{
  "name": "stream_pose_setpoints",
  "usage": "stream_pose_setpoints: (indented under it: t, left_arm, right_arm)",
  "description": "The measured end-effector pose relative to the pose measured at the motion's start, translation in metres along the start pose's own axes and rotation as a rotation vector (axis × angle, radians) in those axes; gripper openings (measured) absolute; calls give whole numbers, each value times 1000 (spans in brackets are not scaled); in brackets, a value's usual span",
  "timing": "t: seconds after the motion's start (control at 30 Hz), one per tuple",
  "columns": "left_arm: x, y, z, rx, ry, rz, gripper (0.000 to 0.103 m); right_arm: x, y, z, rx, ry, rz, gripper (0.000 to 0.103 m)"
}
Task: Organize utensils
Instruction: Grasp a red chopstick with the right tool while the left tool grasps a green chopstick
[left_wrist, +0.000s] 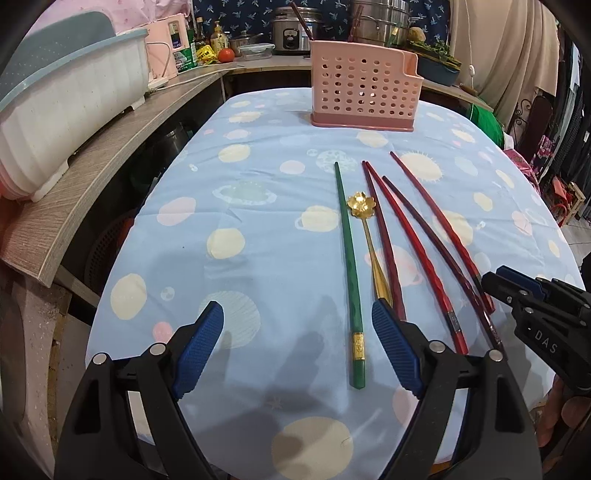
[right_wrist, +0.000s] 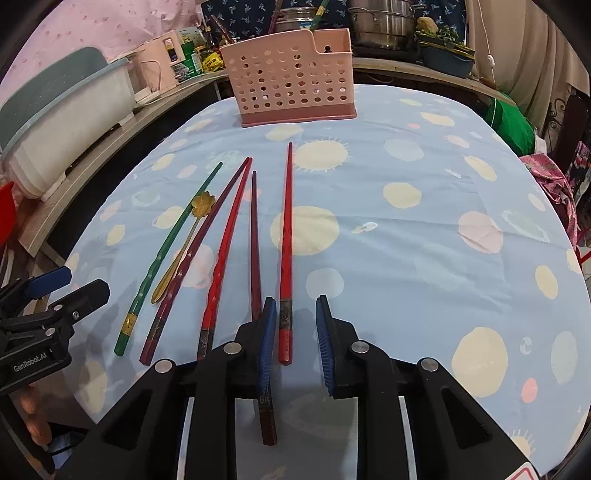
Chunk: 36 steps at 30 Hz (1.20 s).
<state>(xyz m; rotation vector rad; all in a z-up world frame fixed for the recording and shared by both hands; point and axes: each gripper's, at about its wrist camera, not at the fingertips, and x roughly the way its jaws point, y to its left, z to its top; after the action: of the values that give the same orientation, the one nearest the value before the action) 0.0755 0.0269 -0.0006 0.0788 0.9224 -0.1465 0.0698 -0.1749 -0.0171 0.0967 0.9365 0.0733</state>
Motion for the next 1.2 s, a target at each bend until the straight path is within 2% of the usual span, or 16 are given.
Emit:
stream_pose_setpoints:
  t: [0.23,0.3,0.47,0.73,0.93,1.07,1.13,1.2]
  left_arm:
    - [1,-2,-5,7,12,-6,78]
    - [1,-3,-7,8,15,-11,78]
    - [2,-7,-13,20,28,-17,78]
    - [10,-10,-20,26,56,-14,76]
    - [18,-9,-25,13,89,-23,62]
    - [17,-9,-26,11,82,-29,55]
    - [16,-10,-27,12,79,-34,48]
    - [15,-10,-26,14,78,-40,37]
  right_arm:
    - [3,5,-3,-29,2,-11,15]
    - [6,6,-6,-40,14,-14,10]
    - [3,5,-11,-45,1,-20,7]
    - [-3,-5,-17,-14,-1,-21,7]
    - [-7,-8,-21,1,-1,-16,7]
    - [-8,-8,-23,3,-2,-15,7]
    - [-8,-8,-23,2,-2,-15,7]
    - [-8,-8,-23,3,-2,-14,7]
